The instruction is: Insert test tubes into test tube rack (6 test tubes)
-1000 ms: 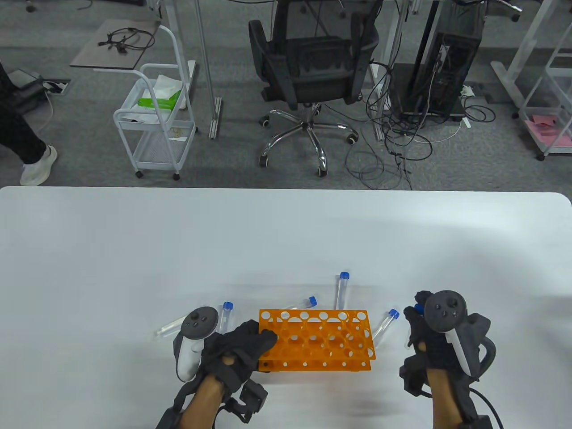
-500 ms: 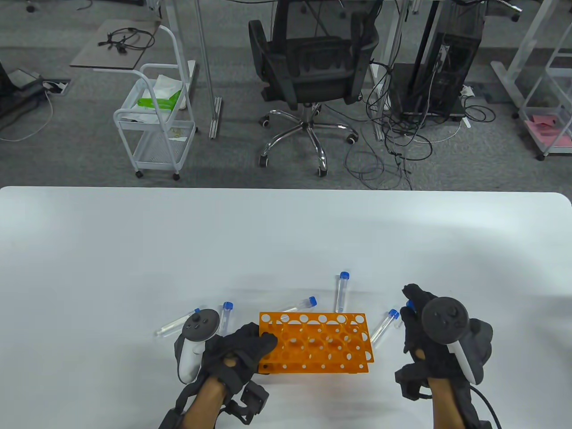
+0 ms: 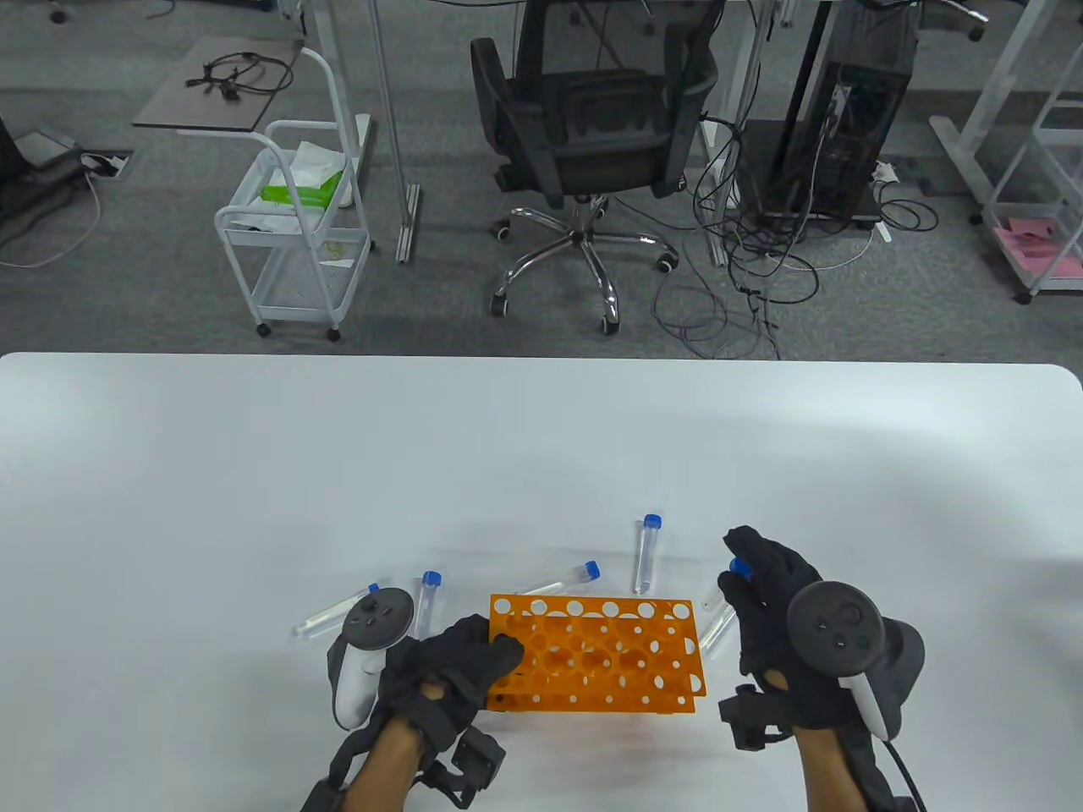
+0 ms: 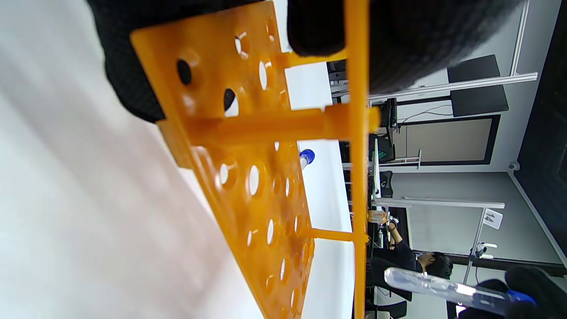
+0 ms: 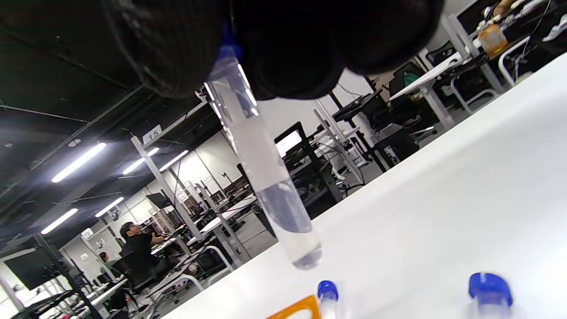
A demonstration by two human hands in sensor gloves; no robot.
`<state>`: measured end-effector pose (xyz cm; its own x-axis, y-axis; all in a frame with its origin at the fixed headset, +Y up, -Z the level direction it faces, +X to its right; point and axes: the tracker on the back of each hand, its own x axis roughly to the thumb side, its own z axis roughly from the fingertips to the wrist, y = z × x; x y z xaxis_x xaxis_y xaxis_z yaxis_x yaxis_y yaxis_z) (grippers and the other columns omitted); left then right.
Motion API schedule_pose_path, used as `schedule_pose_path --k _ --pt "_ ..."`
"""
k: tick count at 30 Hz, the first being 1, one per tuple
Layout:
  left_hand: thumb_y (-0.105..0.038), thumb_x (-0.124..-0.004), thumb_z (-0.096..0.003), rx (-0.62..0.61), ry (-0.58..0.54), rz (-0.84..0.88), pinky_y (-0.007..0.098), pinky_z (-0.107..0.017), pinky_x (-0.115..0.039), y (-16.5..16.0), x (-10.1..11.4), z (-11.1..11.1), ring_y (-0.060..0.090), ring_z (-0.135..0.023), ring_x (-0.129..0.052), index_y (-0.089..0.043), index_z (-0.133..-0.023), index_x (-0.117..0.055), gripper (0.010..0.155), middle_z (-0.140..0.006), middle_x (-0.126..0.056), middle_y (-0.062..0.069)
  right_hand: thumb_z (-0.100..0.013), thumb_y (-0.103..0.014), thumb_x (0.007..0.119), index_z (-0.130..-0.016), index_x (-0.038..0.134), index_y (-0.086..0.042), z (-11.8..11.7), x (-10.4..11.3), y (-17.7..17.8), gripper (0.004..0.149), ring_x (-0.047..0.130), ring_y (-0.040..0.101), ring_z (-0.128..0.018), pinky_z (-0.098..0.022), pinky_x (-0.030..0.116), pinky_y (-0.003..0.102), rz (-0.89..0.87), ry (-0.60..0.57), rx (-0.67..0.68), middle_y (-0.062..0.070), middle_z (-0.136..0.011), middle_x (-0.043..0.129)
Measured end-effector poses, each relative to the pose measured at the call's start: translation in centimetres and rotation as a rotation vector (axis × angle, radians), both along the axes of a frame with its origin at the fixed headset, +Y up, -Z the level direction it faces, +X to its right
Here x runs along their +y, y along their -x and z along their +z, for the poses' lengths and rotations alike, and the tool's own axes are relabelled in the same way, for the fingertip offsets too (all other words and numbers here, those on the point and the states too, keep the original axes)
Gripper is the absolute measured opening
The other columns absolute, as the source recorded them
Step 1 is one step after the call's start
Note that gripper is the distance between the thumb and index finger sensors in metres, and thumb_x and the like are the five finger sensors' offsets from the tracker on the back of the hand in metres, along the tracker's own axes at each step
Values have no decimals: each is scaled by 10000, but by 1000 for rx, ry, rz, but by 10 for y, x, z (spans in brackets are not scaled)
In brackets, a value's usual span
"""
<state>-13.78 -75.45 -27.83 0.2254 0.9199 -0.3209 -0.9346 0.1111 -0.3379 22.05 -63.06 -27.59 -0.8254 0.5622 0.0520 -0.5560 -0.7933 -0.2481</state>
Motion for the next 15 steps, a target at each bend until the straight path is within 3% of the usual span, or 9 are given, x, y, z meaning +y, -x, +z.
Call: schedule_pose_path --k 15 --pt "-434 -832 -425 -10 -14 -16 463 -484 -918 1 -1 2 409 -757 -897 -166 -757 -719 441 -1063 -449 267 -434 -372 850 -948 699 -306 -5 -8 10 540 952 202 -664 -483 839 423 45 91 101 17 -952 816"
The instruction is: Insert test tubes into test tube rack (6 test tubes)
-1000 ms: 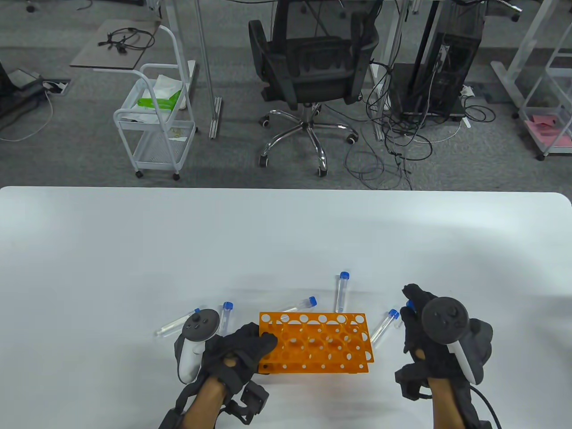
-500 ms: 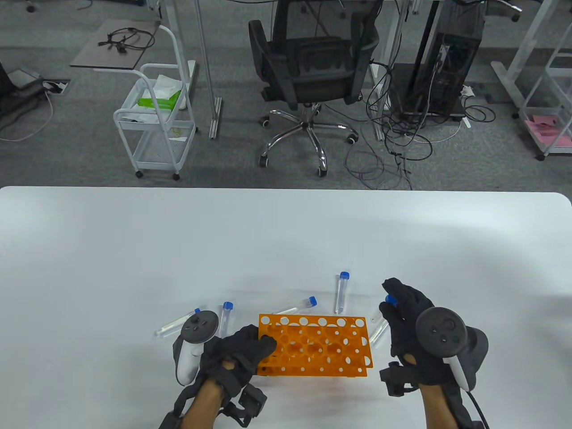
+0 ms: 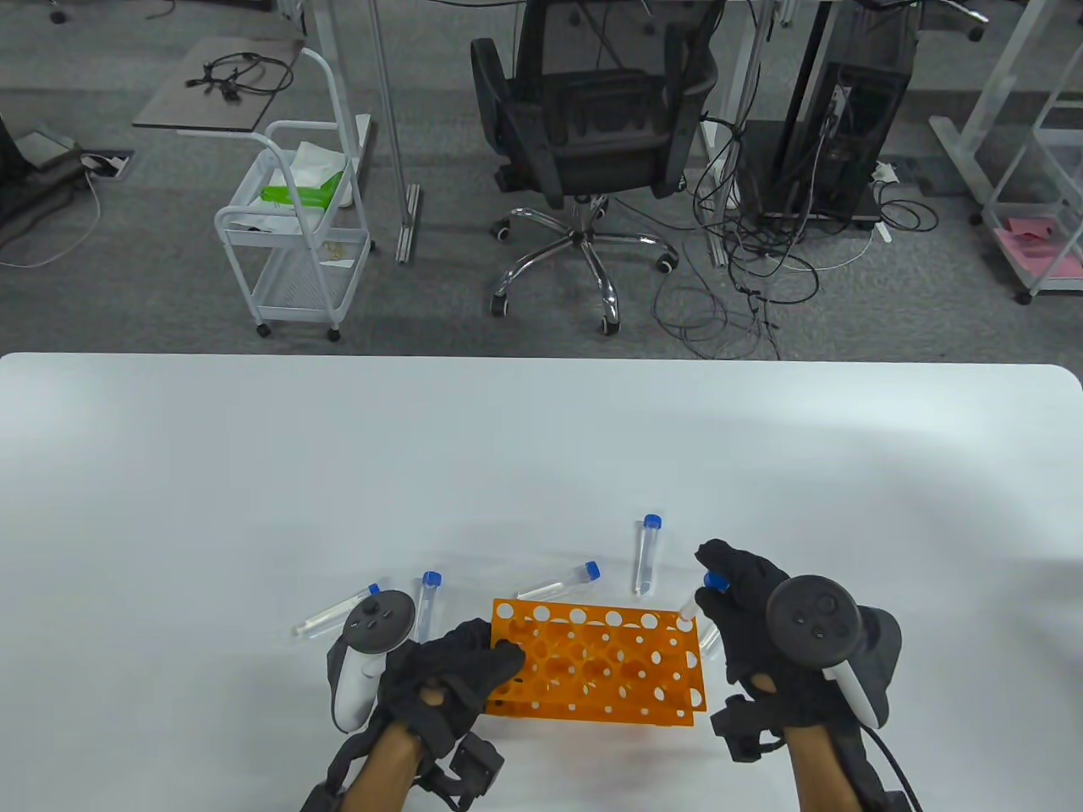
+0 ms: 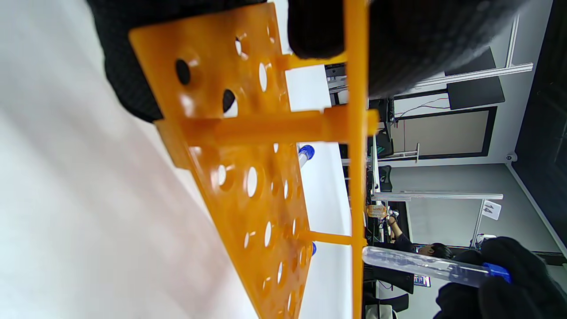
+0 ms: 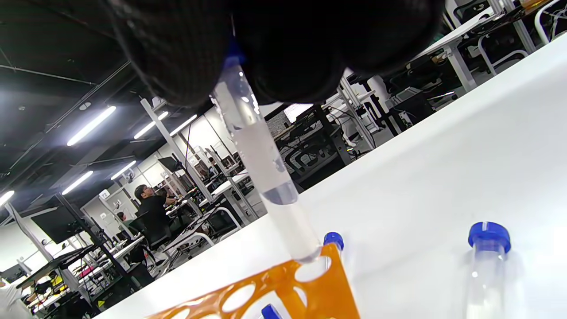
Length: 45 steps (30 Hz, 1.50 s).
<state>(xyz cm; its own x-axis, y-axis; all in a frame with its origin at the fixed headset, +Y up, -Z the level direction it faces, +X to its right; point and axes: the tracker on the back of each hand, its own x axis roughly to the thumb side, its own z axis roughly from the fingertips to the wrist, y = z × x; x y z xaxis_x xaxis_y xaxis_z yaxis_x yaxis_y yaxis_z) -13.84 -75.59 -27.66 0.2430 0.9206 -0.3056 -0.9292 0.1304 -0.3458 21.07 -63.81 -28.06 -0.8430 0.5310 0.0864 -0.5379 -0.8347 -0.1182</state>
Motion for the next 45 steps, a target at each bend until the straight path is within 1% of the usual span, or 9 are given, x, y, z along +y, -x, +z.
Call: schedule_pose_path --k 14,22,31,33,36,42,44,45 --pt "-434 -834 -423 5 -5 21 463 -483 -918 1 1 0 410 -755 -898 -166 -755 -723 441 -1062 -453 267 -430 -364 867 -954 687 -309 -9 -15 5 557 944 201 -678 -487 832 420 49 105 46 10 -961 804" --pt "-432 -836 -424 9 -10 38 464 -483 -917 2 2 0 409 -755 -898 -164 -756 -723 442 -1062 -453 266 -428 -368 872 -954 684 -312 -10 -17 8 562 940 201 -684 -493 829 420 63 127 60 3 -965 799" --pt "-433 -837 -424 13 -12 29 462 -480 -919 4 2 1 408 -751 -901 -164 -755 -725 441 -1062 -454 269 -425 -404 870 -967 670 -318 -12 -22 12 584 921 205 -714 -501 819 416 82 138 57 -3 -979 780" --pt "-433 -837 -423 15 -11 30 462 -478 -919 5 2 1 407 -749 -903 -164 -755 -725 441 -1061 -456 268 -419 -429 869 -977 658 -319 -12 -22 12 606 910 211 -734 -510 813 419 84 146 63 -2 -991 765" --pt "-434 -836 -424 20 -10 35 463 -479 -919 6 2 1 407 -750 -902 -164 -756 -725 442 -1061 -455 268 -402 -527 842 -997 630 -324 -12 -21 10 663 883 225 -777 -533 797 427 66 148 72 -1 -1019 733" --pt "-432 -838 -423 29 -10 38 462 -478 -919 8 3 1 407 -748 -903 -163 -754 -727 440 -1060 -458 268 -376 -616 794 -1005 621 -312 -13 -16 -7 719 866 249 -801 -536 787 445 -8 104 34 15 -1030 716" --pt "-431 -838 -423 30 -11 38 464 -478 -918 9 3 1 409 -748 -902 -162 -754 -727 441 -1060 -457 270 -373 -627 783 -1007 619 -307 -13 -15 -12 729 863 254 -801 -532 787 446 -39 93 19 21 -1030 714" --pt "-432 -839 -422 31 -11 39 463 -477 -919 9 3 1 410 -747 -903 -164 -753 -728 440 -1060 -458 268 -375 -642 760 -1008 615 -306 -13 -15 -14 731 862 258 -799 -528 787 445 -52 83 4 26 -1029 715"
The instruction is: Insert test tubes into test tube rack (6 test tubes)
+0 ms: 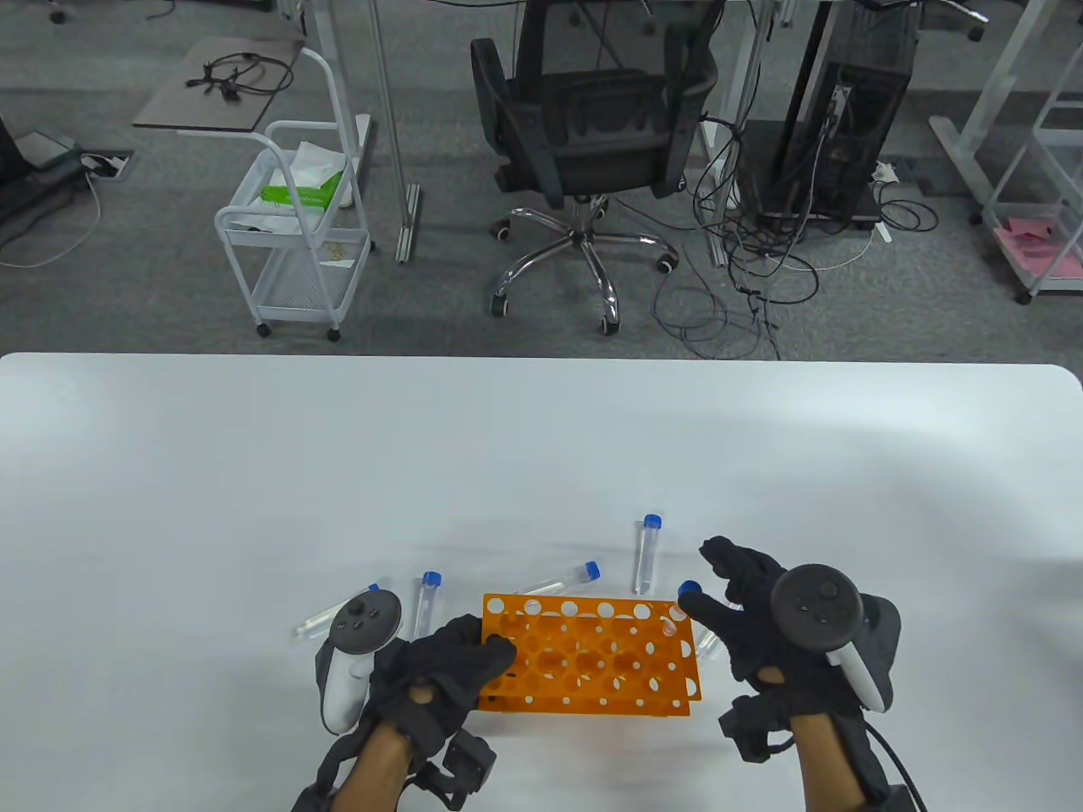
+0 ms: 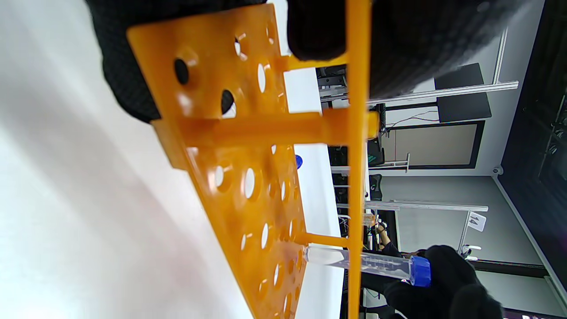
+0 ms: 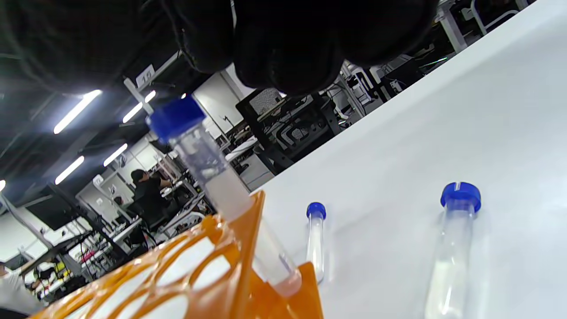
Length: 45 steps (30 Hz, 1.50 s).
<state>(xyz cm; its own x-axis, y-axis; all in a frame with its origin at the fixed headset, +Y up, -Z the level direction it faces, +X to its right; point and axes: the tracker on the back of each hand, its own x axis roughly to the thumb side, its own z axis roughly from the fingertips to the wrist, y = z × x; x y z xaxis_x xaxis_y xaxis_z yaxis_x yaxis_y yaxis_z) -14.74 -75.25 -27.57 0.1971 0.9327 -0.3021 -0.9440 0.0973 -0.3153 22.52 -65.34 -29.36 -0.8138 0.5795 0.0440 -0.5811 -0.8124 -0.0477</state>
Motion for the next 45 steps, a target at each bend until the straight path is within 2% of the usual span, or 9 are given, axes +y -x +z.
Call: schedule_pose_path --k 3,8,14,24,45 --pt "-433 -837 -423 2 -3 5 463 -477 -919 1 1 0 407 -747 -904 -164 -754 -727 441 -1061 -457 268 -383 -663 711 -1010 612 -303 -1 -1 -6 730 858 264 -802 -528 786 446 -22 -19 -43 32 -1030 709" --pt "-432 -838 -423 7 -6 12 462 -476 -920 2 1 0 408 -748 -903 -164 -753 -728 440 -1060 -458 269 -395 -660 698 -1010 613 -294 -8 -9 -15 720 852 273 -806 -527 784 449 -23 -9 -114 41 -1031 702" --pt "-432 -839 -423 9 -6 15 464 -475 -920 3 2 0 409 -746 -904 -162 -753 -728 440 -1060 -458 270 -401 -657 694 -1012 606 -298 -22 -27 -26 714 848 272 -811 -531 784 446 30 58 -185 38 -1036 694" --pt "-432 -840 -422 9 -5 21 463 -474 -920 4 2 0 408 -745 -905 -161 -752 -731 440 -1059 -461 270 -407 -654 698 -1023 585 -299 -35 -48 -31 720 832 278 -828 -543 774 451 80 164 -225 44 -1052 671" --pt "-432 -840 -422 11 -4 23 463 -474 -920 4 3 0 409 -746 -904 -161 -752 -731 441 -1059 -462 270 -410 -650 701 -1032 569 -297 -37 -52 -32 727 830 279 -829 -545 773 451 75 190 -226 46 -1057 665"
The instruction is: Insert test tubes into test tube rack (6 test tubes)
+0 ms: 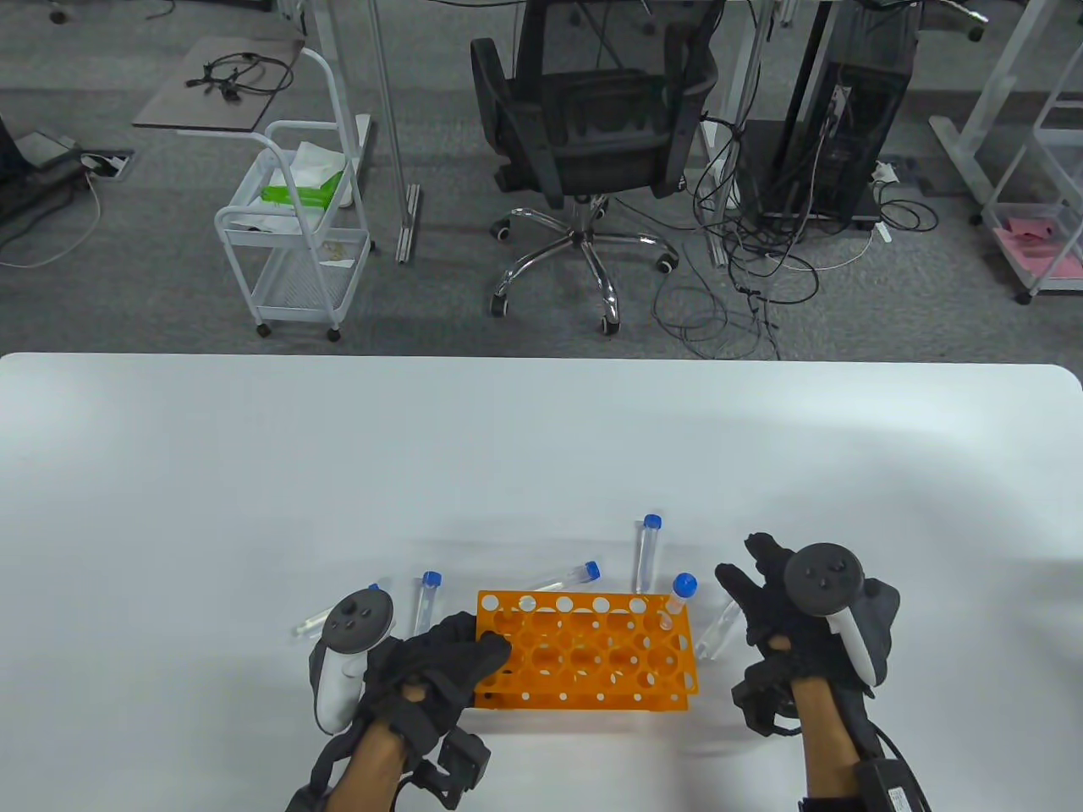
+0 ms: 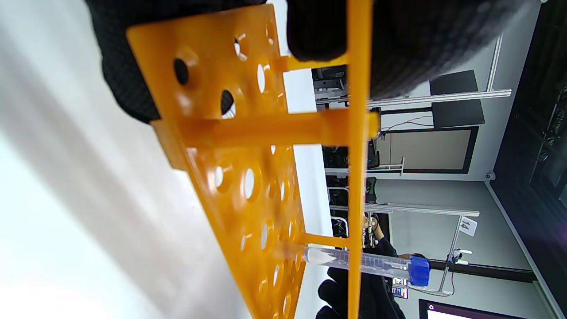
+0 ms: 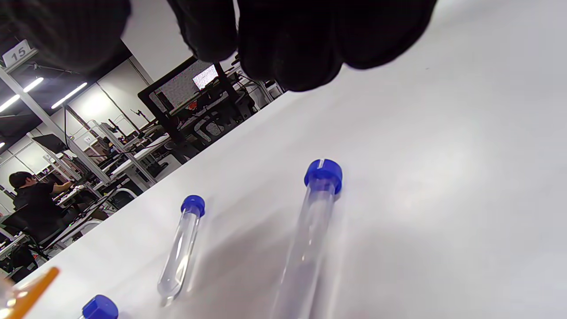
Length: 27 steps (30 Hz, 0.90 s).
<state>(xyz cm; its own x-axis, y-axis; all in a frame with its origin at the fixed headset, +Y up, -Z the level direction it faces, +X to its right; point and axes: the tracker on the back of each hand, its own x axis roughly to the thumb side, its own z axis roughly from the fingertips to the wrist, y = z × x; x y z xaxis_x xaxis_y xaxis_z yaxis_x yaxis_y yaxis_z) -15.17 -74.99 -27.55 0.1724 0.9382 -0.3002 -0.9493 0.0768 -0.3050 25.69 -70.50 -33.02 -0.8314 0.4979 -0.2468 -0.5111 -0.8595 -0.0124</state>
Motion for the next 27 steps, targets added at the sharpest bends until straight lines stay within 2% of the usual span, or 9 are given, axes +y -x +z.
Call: schedule_pose_path --k 12,18,23,27 --pt "-432 -840 -423 -2 -1 3 464 -473 -920 0 0 0 409 -746 -904 -160 -753 -731 441 -1059 -461 270 -419 -642 714 -1039 558 -317 -9 -9 -5 716 825 274 -842 -555 773 446 30 43 -37 36 -1064 660" --pt "-431 -840 -423 -2 -7 9 464 -472 -921 2 2 0 411 -743 -907 -160 -752 -732 440 -1059 -462 272 -416 -652 738 -1046 555 -349 -21 -23 -7 722 827 283 -830 -548 773 449 124 121 -99 38 -1053 674" --pt "-433 -841 -423 3 -5 8 462 -472 -922 3 1 0 409 -743 -907 -162 -752 -733 440 -1059 -462 271 -391 -674 773 -1030 601 -351 -26 -35 2 737 884 269 -712 -494 798 450 312 196 -164 33 -947 784" --pt "-433 -841 -423 6 -4 6 463 -471 -922 3 1 0 408 -743 -908 -161 -752 -733 440 -1058 -464 272 -387 -635 817 -995 672 -331 -28 -41 8 695 945 225 -593 -427 832 429 345 226 -180 -6 -813 897"
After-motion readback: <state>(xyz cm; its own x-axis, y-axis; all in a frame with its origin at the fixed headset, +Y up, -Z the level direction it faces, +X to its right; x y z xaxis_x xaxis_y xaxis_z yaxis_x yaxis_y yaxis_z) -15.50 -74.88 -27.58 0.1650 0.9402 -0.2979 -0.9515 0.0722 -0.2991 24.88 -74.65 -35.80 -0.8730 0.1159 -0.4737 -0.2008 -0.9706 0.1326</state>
